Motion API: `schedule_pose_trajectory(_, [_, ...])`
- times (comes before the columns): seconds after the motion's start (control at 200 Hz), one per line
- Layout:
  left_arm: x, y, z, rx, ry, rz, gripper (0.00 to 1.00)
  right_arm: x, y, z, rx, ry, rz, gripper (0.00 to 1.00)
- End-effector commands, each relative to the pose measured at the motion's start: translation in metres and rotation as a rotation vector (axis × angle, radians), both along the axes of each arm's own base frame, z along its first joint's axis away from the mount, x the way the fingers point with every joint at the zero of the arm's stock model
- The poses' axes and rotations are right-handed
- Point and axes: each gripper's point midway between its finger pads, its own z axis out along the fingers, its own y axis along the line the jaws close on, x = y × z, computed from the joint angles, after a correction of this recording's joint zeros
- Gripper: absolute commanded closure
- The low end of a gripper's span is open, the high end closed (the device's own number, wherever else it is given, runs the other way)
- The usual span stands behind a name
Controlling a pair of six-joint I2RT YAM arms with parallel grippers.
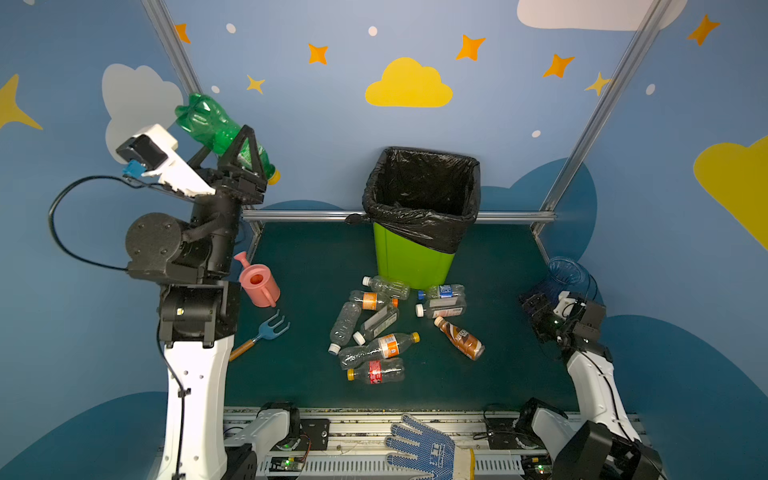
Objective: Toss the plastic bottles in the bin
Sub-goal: 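Lift the green bottle with the left gripper and swing it over the bin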
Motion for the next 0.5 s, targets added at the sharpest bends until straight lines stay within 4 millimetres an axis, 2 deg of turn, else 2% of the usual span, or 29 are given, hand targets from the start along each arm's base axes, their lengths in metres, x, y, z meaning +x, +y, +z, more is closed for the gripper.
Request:
schedule_pose_trajectory(0.0, [0.115, -0.083, -0.082, 0.060, 0.316, -0.265, 0.40, 0.000, 0.002, 0.017, 0.010, -0.035, 0.008, 0.02])
schedule_pose_trajectory(0.03, [0.130, -0.115, -0.101, 0.134, 0.402, -0.309, 0.38, -0.001, 0.003, 0.018, 0.009, -0.038, 0.010, 0.02])
schedule_pose_trajectory(0.055, [0.135, -0.138, -0.102, 0.192, 0.438, -0.330, 0.36, -0.001, 0.003, 0.018, 0.011, -0.037, 0.010, 0.02])
schedule_pose_trajectory(0.065, [0.143, -0.145, -0.114, 0.213, 0.478, -0.332, 0.35, -0.001, 0.003, 0.019, 0.012, -0.038, 0.012, 0.02])
schedule_pose_trajectory(0.07, [0.138, -0.150, -0.108, 0.224, 0.468, -0.341, 0.34, -0.001, 0.003, 0.019, 0.012, -0.037, 0.013, 0.02])
schedule_pose_trajectory(0.08, [0.143, -0.160, -0.116, 0.247, 0.494, -0.353, 0.33, -0.002, 0.003, 0.019, 0.013, -0.038, 0.012, 0.02])
schedule_pose_trajectory(0.085, [0.143, -0.163, -0.114, 0.255, 0.493, -0.356, 0.33, -0.002, 0.003, 0.020, 0.012, -0.039, 0.013, 0.02])
schedule_pose_trajectory(0.095, [0.148, -0.171, -0.122, 0.269, 0.524, -0.367, 0.32, -0.002, 0.004, 0.020, 0.012, -0.039, 0.014, 0.02])
schedule_pose_trajectory(0.1, [0.146, -0.173, -0.115, 0.272, 0.507, -0.370, 0.31, -0.002, 0.004, 0.020, 0.012, -0.040, 0.015, 0.02])
schedule_pose_trajectory(0.11, [0.150, -0.179, -0.124, 0.288, 0.539, -0.377, 0.30, -0.002, 0.004, 0.022, 0.011, -0.043, 0.014, 0.02])
schedule_pose_trajectory(0.115, [0.148, -0.181, -0.119, 0.290, 0.530, -0.380, 0.30, -0.002, 0.004, 0.022, 0.011, -0.044, 0.014, 0.02])
schedule_pose_trajectory(0.13, [0.150, -0.187, -0.121, 0.298, 0.546, -0.388, 0.27, -0.003, 0.004, 0.022, 0.012, -0.043, 0.013, 0.02])
schedule_pose_trajectory(0.135, [0.146, -0.185, -0.113, 0.294, 0.530, -0.386, 0.26, -0.003, 0.004, 0.022, 0.012, -0.043, 0.015, 0.02])
schedule_pose_trajectory(0.155, [0.148, -0.189, -0.108, 0.287, 0.525, -0.391, 0.24, -0.003, 0.004, 0.023, 0.011, -0.044, 0.018, 0.02])
schedule_pose_trajectory(0.17, [0.152, -0.191, -0.112, 0.280, 0.539, -0.395, 0.22, -0.004, 0.005, 0.024, 0.010, -0.045, 0.019, 0.02])
schedule_pose_trajectory(0.18, [0.147, -0.189, -0.100, 0.267, 0.505, -0.394, 0.21, -0.004, 0.004, 0.025, 0.007, -0.049, 0.020, 0.02])
schedule_pose_trajectory(0.19, [0.150, -0.189, -0.102, 0.260, 0.507, -0.395, 0.20, -0.004, 0.004, 0.026, 0.006, -0.049, 0.021, 0.02])
schedule_pose_trajectory(0.22, [0.140, -0.185, -0.078, 0.226, 0.424, -0.395, 0.15, -0.006, 0.005, 0.028, 0.001, -0.054, 0.023, 0.02])
schedule_pose_trajectory(0.245, [0.136, -0.183, -0.066, 0.213, 0.392, -0.413, 0.03, -0.007, 0.005, 0.030, -0.001, -0.058, 0.024, 0.02])
schedule_pose_trajectory(0.255, [0.134, -0.182, -0.061, 0.206, 0.379, -0.417, 0.01, -0.007, 0.005, 0.030, -0.004, -0.060, 0.024, 0.02])
schedule_pose_trajectory(0.295, [0.127, -0.177, -0.044, 0.192, 0.333, -0.406, 0.00, -0.009, 0.005, 0.032, -0.007, -0.067, 0.026, 0.02])
schedule_pose_trajectory(0.305, [0.122, -0.175, -0.034, 0.188, 0.297, -0.401, 0.00, -0.009, 0.005, 0.033, -0.007, -0.069, 0.028, 0.02])
schedule_pose_trajectory(0.315, [0.126, -0.176, -0.037, 0.193, 0.299, -0.397, 0.00, -0.010, 0.006, 0.032, -0.007, -0.070, 0.029, 0.02])
schedule_pose_trajectory(0.33, [0.115, -0.171, -0.023, 0.189, 0.255, -0.383, 0.00, -0.010, 0.006, 0.033, -0.009, -0.074, 0.028, 0.02])
schedule_pose_trajectory(0.355, [0.106, -0.167, -0.013, 0.184, 0.211, -0.365, 0.00, -0.011, 0.006, 0.034, -0.009, -0.078, 0.031, 0.02])
schedule_pose_trajectory(0.425, [0.091, -0.152, 0.000, 0.148, 0.126, -0.296, 0.00, -0.014, 0.006, 0.031, -0.005, -0.074, 0.021, 0.02])
schedule_pose_trajectory(0.496, [0.079, -0.143, 0.002, 0.145, 0.106, -0.268, 0.00, -0.016, 0.007, 0.026, 0.008, -0.063, 0.010, 0.02])
